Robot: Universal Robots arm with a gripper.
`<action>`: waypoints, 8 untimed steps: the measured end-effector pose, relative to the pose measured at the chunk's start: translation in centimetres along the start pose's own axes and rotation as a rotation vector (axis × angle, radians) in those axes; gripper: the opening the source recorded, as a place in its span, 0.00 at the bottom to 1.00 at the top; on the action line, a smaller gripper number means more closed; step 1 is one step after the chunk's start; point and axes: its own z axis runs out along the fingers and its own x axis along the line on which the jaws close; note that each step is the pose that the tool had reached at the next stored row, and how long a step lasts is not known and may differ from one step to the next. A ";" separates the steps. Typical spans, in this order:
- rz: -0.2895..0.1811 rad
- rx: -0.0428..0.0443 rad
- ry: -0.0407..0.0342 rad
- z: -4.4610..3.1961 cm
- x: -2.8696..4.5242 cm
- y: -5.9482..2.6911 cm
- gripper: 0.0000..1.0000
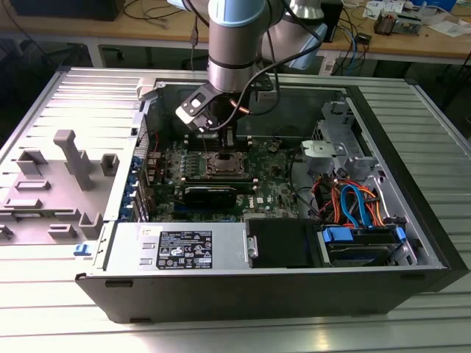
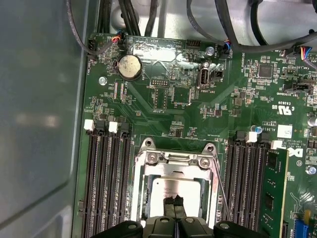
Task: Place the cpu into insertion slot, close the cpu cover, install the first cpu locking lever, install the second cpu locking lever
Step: 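Close the cpu cover, then install the first cpu locking lever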
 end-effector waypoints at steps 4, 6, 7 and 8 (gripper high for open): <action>0.000 0.0000 -0.0001 0.00 -0.01 0.08 0.11; 0.000 0.0000 0.0000 0.00 -0.01 0.12 0.11; 0.000 0.0000 0.0000 0.00 -0.01 0.14 0.11; 0.000 0.0000 0.0000 0.00 -0.01 0.16 0.11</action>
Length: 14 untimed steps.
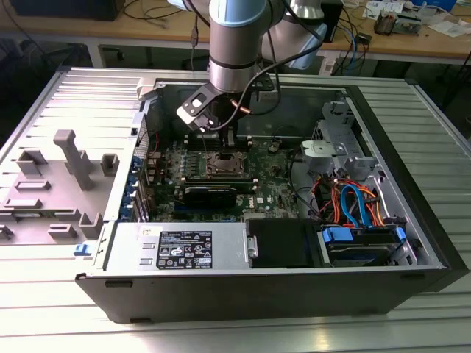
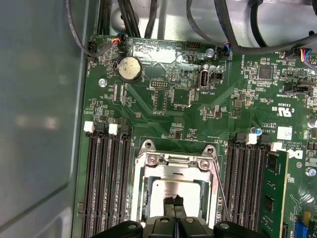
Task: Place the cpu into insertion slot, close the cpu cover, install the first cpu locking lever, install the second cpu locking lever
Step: 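Install the first cpu locking lever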
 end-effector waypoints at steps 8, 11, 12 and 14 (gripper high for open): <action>0.000 0.0012 -0.0002 -1.99 -0.03 -0.04 0.11; -0.033 0.0008 -0.0022 -2.17 -0.04 -0.04 0.11; -0.047 0.0005 -0.0020 -2.17 -0.03 -0.04 0.11; -0.078 -0.0001 -0.0022 -2.17 -0.03 -0.04 0.11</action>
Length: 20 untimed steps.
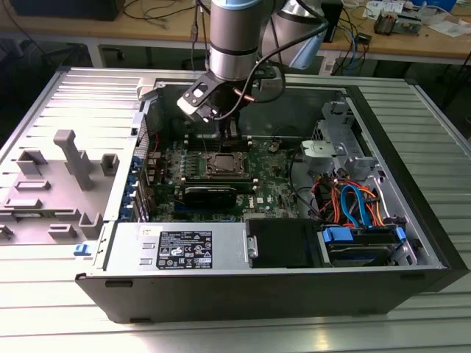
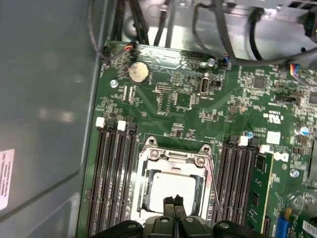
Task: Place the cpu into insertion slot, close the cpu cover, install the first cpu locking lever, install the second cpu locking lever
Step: 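Install the first cpu locking lever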
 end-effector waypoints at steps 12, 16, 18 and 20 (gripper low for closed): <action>-0.352 -0.0054 -0.0085 0.00 0.00 0.00 0.11; -0.356 -0.0055 -0.0085 0.00 0.00 0.00 0.11; -0.356 -0.0055 -0.0085 0.00 0.00 0.00 0.11; -0.356 -0.0055 -0.0085 0.00 0.00 0.00 0.11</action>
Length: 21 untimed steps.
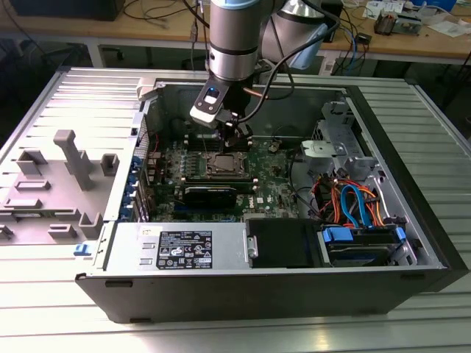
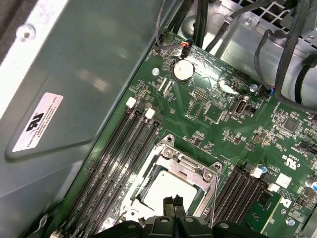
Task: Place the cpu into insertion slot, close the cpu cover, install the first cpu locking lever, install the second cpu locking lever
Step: 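Install the first cpu locking lever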
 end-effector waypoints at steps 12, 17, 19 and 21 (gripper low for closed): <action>-0.074 -0.0011 -0.0018 0.00 0.00 0.00 0.11; -0.083 -0.0013 -0.0020 0.00 0.00 0.00 0.11; -0.084 -0.0013 -0.0021 0.00 0.00 0.00 0.11; -0.084 -0.0013 -0.0020 0.00 0.00 0.00 0.11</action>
